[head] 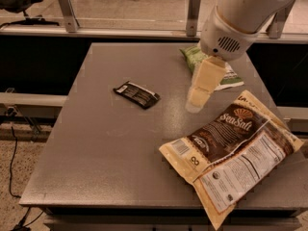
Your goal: Move rxbar chocolate near green jalapeno chip bag
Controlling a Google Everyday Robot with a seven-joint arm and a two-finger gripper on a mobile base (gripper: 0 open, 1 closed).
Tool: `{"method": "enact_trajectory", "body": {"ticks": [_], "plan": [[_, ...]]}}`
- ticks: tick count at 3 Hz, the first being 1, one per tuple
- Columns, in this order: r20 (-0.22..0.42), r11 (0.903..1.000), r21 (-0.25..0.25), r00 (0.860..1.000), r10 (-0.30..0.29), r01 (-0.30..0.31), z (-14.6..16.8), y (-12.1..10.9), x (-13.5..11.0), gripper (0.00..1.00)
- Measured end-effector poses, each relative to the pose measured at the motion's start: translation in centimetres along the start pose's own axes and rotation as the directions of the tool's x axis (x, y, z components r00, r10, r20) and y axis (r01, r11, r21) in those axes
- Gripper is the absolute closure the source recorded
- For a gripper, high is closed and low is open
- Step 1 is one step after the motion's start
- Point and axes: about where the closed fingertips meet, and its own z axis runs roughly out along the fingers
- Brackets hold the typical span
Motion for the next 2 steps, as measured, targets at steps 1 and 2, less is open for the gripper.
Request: {"method": "enact_trajectory", "body": {"ticks": [1, 2], "plan": [[0.019, 0.9996, -0.025, 1.0, 0.01, -0.01, 2.8, -0.5, -3.2, 0.0], [0.022, 0.999, -0.041, 1.0, 0.019, -0.018, 6.5, -0.6, -7.1, 0.0]]}}
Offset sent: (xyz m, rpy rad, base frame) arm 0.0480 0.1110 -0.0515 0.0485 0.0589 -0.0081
